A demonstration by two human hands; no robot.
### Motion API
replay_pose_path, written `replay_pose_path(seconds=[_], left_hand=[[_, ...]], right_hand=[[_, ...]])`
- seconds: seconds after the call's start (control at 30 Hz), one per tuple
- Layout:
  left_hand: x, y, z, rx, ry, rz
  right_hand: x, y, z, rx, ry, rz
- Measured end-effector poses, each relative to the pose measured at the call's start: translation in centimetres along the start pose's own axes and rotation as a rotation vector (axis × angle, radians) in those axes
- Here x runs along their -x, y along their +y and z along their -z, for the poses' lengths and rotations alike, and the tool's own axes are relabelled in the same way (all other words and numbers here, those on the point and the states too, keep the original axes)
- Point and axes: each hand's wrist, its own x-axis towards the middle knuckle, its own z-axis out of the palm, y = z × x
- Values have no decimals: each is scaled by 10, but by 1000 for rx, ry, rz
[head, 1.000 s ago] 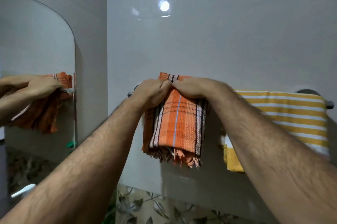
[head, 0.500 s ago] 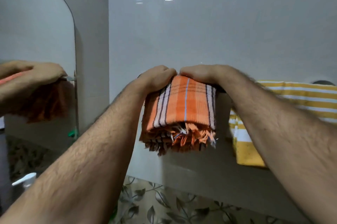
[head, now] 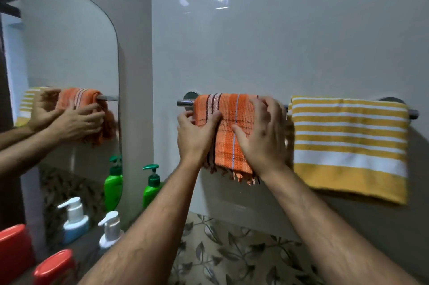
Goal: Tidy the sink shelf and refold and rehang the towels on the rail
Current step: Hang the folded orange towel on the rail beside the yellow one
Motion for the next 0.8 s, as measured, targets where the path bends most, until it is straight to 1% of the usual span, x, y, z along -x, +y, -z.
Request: replay_pose_path(seconds=[0.03, 0.07, 0.13, 0.17, 0.23, 0.27, 0.3, 0.33, 0.37, 0.43, 0.5, 0.53, 0.6, 0.7, 0.8], left_hand=[[-1, -2, 1, 82, -68, 72], [-3, -4, 3, 140, -119, 103], [-6, -7, 9, 190, -185, 83], [-8, -8, 12, 201, -209, 70], [-13, -9, 19, 209, -242, 59], [-15, -9, 22, 209, -252, 55], [-18, -9, 23, 198, -246, 45], [-21, -10, 25, 173, -224, 28], [-24, -10, 26, 159, -207, 15], [-24, -10, 25, 202, -221, 14], [-21, -9, 21, 261, -245, 54], [-20, -9, 19, 278, -258, 76], [-16, -5, 17, 317, -314, 81], [-15, -5, 14, 370, -432, 11], [-13, -5, 16, 373, -470, 3]], right_hand=[[11, -2, 2, -15, 55, -32], [20, -4, 3, -19, 89, -70], [29, -7, 2, -89, 89, -210], [28, -8, 2, -178, 51, -322], [16, -1, -2, -373, -130, -565], [9, 3, -3, -461, -250, -661], [3, 5, -5, -546, -354, -713], [0, 7, -6, -595, -413, -710], [-2, 7, -5, -590, -418, -671], [-2, 4, -3, -475, -338, -592], [0, 5, -4, -361, -247, -601], [2, 9, -7, -355, -241, -623], [2, 12, -14, -380, -306, -667], [0, 19, -20, -446, -398, -672], [-6, 25, -19, -563, -501, -653]])
